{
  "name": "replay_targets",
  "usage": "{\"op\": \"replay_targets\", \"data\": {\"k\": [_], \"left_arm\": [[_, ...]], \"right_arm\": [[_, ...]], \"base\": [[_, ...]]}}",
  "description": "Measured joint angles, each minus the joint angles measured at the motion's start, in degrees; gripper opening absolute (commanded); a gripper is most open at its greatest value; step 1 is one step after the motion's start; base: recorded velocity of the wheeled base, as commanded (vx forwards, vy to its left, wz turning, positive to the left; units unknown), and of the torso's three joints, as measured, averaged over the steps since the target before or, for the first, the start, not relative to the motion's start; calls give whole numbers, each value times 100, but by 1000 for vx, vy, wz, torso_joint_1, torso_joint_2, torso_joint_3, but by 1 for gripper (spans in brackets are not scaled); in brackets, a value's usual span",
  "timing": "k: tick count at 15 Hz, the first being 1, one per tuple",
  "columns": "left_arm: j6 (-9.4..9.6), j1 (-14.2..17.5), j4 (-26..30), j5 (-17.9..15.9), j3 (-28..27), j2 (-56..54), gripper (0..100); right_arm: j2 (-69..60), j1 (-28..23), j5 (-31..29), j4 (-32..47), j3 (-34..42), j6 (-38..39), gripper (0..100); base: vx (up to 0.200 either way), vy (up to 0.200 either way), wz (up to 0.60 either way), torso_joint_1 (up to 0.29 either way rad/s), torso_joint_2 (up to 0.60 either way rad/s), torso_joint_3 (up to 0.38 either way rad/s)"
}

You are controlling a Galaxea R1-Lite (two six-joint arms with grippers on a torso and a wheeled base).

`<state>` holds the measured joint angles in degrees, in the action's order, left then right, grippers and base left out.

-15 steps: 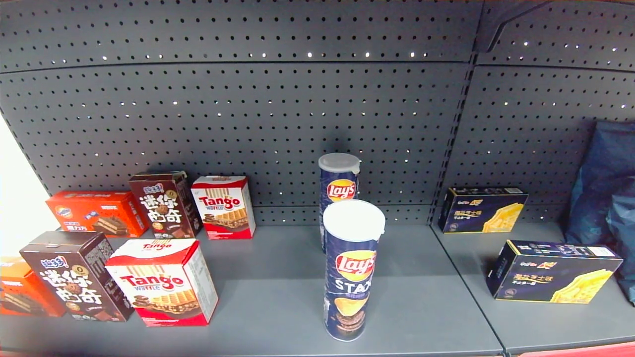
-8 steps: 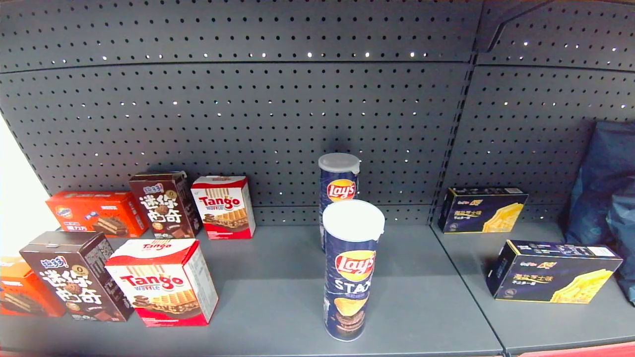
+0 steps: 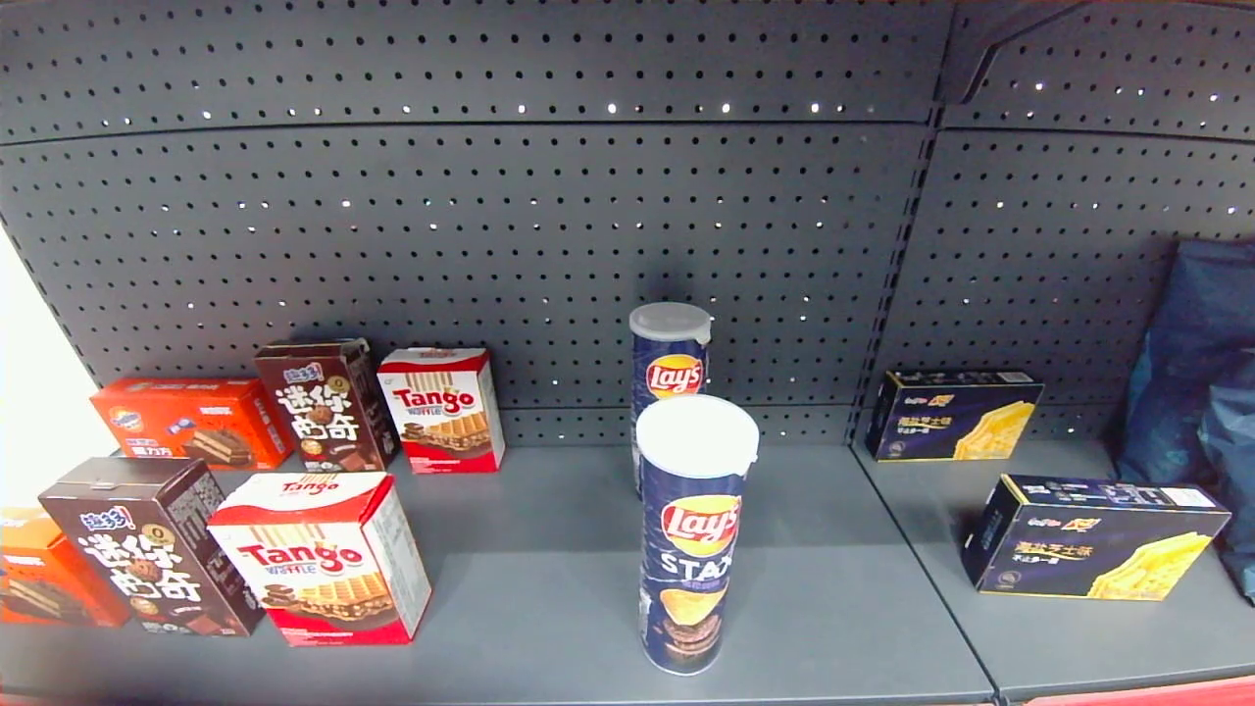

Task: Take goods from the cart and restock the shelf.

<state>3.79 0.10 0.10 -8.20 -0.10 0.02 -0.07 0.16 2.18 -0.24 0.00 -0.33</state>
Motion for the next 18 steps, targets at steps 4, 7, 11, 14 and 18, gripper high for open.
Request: {"op": "replay_targets", "data": {"k": [4,7,11,14,18], "left_arm": [[-40,-5,0,6,0,0,100],[-38,0,0,5,0,0,100],[-38,-10,0,11,0,0,100],[-16,-5,0,5,0,0,100],[-23,-2,0,0,0,0,100]], "right_arm": [[0,0,0,2,0,4,100],[0,0,6,4,0,1,100],[0,-2,9,-7,0,9,100],[0,0,9,2,0,9,100],[0,0,9,2,0,9,100]], "base": [[0,0,0,0,0,0],[0,0,200,-1,-1,4],[0,0,0,0,0,0],[0,0,0,0,0,0],[0,0,0,0,0,0]]}}
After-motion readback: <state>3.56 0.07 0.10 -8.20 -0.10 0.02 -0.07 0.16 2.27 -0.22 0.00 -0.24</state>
